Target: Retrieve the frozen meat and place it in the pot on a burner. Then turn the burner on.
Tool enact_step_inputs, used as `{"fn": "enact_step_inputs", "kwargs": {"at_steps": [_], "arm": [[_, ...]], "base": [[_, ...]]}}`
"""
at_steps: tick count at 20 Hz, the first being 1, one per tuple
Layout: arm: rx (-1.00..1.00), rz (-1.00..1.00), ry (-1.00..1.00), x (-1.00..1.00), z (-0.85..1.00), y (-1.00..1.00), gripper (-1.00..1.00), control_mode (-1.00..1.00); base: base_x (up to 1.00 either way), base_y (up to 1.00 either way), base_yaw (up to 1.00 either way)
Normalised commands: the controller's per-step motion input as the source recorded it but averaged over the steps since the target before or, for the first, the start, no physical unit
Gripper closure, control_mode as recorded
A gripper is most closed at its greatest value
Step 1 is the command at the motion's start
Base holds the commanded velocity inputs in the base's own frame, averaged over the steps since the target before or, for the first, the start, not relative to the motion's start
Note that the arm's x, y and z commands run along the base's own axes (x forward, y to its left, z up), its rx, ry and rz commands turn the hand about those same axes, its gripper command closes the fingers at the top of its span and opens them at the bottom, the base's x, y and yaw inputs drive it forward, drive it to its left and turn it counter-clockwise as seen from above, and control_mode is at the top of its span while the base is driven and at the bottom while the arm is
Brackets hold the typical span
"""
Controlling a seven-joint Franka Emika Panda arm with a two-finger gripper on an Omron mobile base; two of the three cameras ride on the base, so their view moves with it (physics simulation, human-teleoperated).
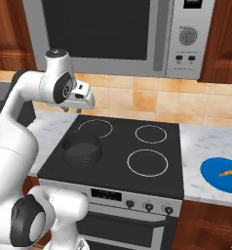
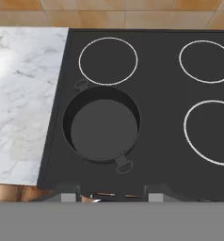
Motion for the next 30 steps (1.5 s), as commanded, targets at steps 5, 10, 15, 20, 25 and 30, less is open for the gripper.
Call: {"fn": "enact_step_inputs", "kwargs": {"at_steps": [5, 10, 15, 20, 25, 30], "arm": [[0.00, -0.05, 0.00, -0.21, 0.00, -0.03, -1.00, -1.00], [0.01, -0.24, 0.00, -0.47, -0.06, -0.54, -1.00, -1.00], [0.00, -0.38, 0.04, -0.15, -0.27, -1.00, -1.00, -1.00], [-0.02, -0.51, 0.06, -0.05, -0.49, -1.00, -1.00, -1.00], [0.04, -0.42, 0.01, -0.04, -0.33, -1.00, -1.00, -1.00], [0.08, -0.15, 0.00, 0.12, -0.22, -1.00, -1.00, -1.00]], "base": [[0.00, 0.00, 0.00], [0.00, 0.00, 0.00], [0.00, 0.00, 0.00], [0.00, 0.00, 0.00], [0.00, 0.00, 0.00], [0.00, 0.00, 0.00]]}}
